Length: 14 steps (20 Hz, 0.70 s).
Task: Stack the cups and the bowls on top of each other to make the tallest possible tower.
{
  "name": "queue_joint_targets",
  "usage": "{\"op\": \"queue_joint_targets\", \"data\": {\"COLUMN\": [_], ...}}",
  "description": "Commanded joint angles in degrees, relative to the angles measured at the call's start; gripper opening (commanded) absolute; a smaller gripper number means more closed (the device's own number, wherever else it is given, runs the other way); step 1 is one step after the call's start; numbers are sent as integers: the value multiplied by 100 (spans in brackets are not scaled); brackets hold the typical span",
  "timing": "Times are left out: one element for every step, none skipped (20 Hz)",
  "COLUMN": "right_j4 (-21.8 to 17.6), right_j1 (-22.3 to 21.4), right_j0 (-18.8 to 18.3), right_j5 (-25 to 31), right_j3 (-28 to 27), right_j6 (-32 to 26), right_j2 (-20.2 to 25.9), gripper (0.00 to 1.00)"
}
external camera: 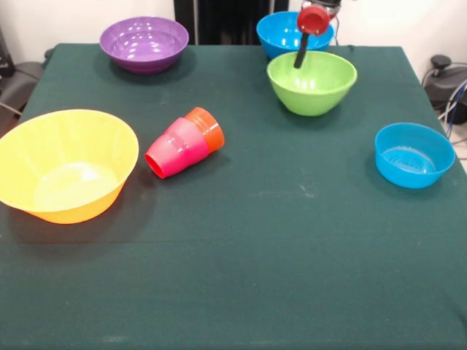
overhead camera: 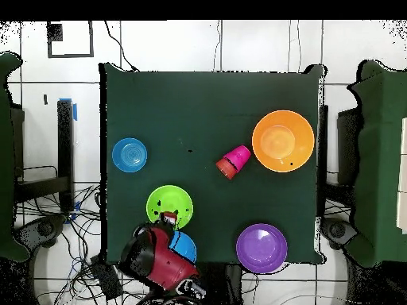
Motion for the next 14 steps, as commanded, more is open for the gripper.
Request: {"op": "queue_joint_targets", "data": {"right_j4": [-561, -647, -732, -782, -857, -950, -1042, -1133, -1219, -1274, -1352, -1429, -1506, -1567], "right_j1": [272, 343, 415, 521, 593, 707, 821, 939, 1036, 1186, 1307, 1430, 1553, 1698], "right_j0": [-19, -4, 12, 80, 105, 150, 194, 252, 313, 423, 515, 642, 769, 940], "right_j5": [-431, -568, -705, -859, -986, -1155, -1323, -1492, -1640, -1805, -1971, -2152, -2334, -2511], "right_j3": [873, 957, 1040, 1100, 1145, 1208, 1270, 1335, 1411, 1447, 1507, 1571, 1635, 1689], "right_j6": [1743, 1912, 2081, 2255, 2370, 2515, 2660, 2817, 2961, 3140, 3303, 3477, 3651, 3771], "right_j2": [717, 737, 757, 767, 769, 773, 777, 779, 779, 802, 797, 782, 768, 706], "gripper": [100, 100, 100, 100, 100, 100, 100, 100, 100, 100, 100, 100, 100, 100]}}
